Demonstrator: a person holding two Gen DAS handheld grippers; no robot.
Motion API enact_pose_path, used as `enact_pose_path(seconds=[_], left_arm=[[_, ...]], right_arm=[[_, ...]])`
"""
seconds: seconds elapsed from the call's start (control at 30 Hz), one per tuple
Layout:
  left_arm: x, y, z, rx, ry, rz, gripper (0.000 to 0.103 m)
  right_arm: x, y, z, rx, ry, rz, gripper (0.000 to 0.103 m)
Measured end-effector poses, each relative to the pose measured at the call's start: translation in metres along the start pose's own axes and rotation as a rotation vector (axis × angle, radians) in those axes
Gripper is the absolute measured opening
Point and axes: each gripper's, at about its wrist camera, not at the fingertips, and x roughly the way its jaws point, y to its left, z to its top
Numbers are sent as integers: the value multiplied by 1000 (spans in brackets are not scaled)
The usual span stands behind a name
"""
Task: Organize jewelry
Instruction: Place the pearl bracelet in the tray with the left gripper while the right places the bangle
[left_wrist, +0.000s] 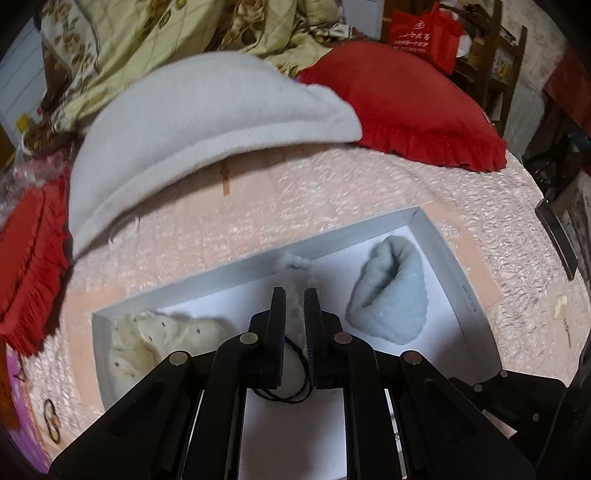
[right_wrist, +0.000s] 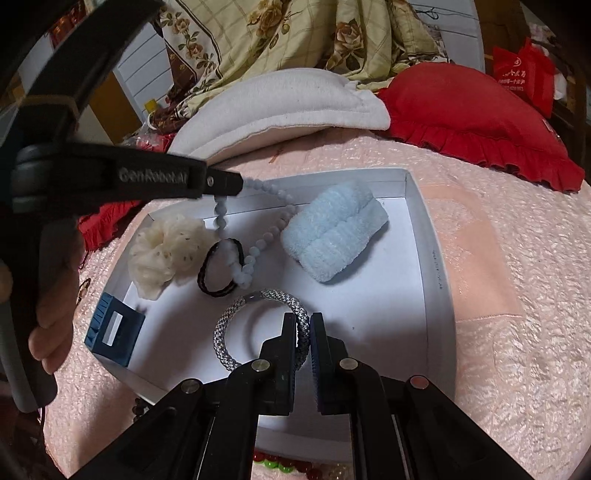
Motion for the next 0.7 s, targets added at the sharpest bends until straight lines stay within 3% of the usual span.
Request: enact_pose_path(seconds=[0.03,0.17,0.27,0.4,0.5,0.7], left_arm=[[1,4,-1,-21,8,-14,12],[-7,14,-7,-80,-4,-51,35],[-20,21,-11,-113,-30,-57,36],[-46,25,-25,-136,-69,-66,36],[-74,25,-45,-139,-109,-59,36],[-139,27,-112,-165,-190,-8,36]], right_arm=[[1,0,1,0,2,-2,7],[5,-2,5,22,13,0,7],[0,-3,6,32,-1,2,7],[-14,-2,4,42,-30,-5,22],[-34,-3,-3,60,-60,5,28],[-77,1,-35,60,-88,22,29]])
